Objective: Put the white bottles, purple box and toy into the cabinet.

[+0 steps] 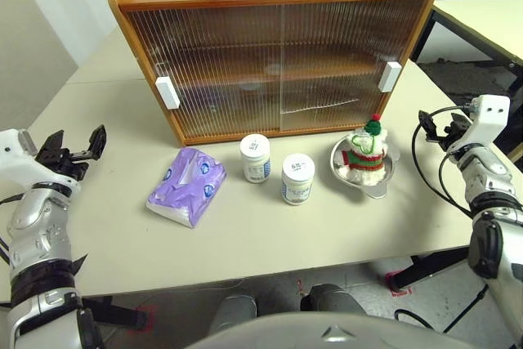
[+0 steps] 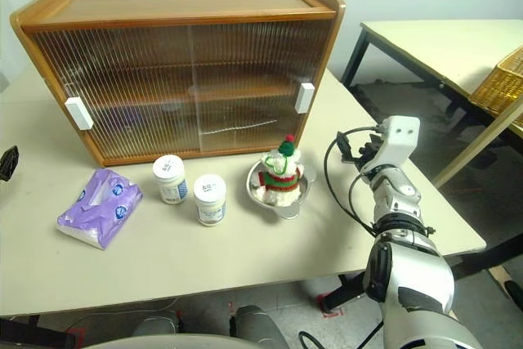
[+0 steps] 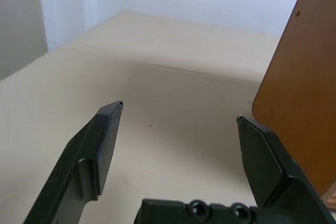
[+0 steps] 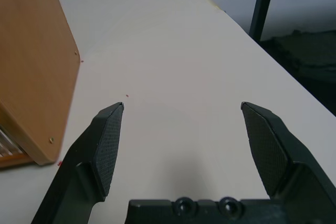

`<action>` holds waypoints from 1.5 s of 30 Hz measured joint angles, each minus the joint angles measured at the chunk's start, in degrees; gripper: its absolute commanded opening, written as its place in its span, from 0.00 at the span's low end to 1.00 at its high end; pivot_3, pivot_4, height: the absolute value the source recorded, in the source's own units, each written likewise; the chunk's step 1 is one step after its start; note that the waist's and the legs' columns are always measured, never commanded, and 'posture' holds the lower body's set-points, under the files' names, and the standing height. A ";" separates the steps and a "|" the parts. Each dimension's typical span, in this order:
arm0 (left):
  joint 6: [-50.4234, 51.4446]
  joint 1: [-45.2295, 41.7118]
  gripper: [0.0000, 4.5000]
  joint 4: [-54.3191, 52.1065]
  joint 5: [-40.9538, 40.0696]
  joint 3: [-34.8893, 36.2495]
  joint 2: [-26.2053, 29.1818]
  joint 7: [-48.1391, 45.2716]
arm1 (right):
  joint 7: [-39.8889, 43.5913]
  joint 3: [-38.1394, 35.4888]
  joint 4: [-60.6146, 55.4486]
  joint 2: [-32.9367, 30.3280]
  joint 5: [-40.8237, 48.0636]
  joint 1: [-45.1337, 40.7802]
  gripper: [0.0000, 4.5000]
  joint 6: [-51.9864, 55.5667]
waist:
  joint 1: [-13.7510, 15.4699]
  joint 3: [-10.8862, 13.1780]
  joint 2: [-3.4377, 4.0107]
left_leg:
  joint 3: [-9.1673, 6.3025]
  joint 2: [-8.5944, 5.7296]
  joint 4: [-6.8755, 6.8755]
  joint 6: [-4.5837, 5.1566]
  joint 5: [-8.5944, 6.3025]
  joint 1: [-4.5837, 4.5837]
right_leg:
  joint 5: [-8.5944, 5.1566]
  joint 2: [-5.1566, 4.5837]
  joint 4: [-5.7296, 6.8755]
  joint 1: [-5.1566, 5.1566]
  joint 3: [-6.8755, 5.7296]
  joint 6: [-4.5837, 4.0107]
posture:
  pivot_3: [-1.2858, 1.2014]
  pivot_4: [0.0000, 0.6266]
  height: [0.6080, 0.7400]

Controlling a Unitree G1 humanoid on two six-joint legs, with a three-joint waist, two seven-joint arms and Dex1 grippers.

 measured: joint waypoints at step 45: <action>4.48 -1.69 0.99 -7.43 -0.12 -2.08 0.98 -1.45 | 33.11 12.91 -76.65 -1.80 26.31 14.69 1.00 46.77 | -0.61 -0.11 -0.38 | 0.82 -0.30 0.95 -0.26 -0.10 -0.04 | -0.45 0.89 0.03 0.19 -0.05 -0.06 | 0.51 0.00 1.00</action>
